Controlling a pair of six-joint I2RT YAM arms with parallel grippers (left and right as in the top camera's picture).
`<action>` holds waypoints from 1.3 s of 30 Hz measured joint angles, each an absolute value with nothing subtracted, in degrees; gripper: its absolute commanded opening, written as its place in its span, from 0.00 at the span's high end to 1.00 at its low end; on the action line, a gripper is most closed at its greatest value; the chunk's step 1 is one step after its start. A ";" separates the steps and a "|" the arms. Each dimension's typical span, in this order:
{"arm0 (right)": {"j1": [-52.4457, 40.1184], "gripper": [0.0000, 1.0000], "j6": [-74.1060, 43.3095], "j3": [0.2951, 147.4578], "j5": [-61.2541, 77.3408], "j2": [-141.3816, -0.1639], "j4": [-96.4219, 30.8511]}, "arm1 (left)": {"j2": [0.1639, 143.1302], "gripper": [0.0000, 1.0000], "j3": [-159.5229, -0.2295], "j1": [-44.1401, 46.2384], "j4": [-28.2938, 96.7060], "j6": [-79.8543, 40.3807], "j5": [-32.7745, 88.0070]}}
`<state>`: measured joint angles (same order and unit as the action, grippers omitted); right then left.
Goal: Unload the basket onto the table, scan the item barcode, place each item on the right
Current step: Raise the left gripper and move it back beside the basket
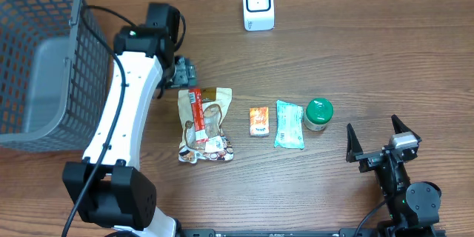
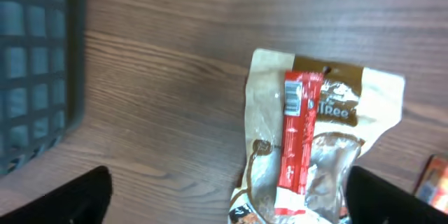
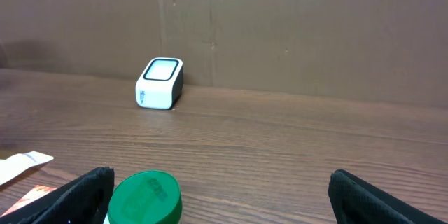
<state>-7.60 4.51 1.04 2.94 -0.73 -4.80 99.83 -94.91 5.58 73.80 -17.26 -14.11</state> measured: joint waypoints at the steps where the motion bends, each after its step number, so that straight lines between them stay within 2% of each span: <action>1: -7.60 0.00 4.51 1.06 2.92 -0.73 -4.80 | 99.83 0.00 -95.77 5.54 74.19 -17.98 -14.28; 14: -7.60 0.00 4.49 1.04 2.94 -0.73 -4.80 | 99.83 0.00 -96.82 -0.03 78.63 -23.86 -14.87; 39: -7.57 0.00 4.51 1.04 2.92 -0.73 -4.80 | 99.83 0.00 -96.82 -0.10 78.63 -24.08 -15.05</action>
<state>-7.57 4.51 1.04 2.92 -0.73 -4.80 99.83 -96.82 -0.10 78.63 -24.08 -15.05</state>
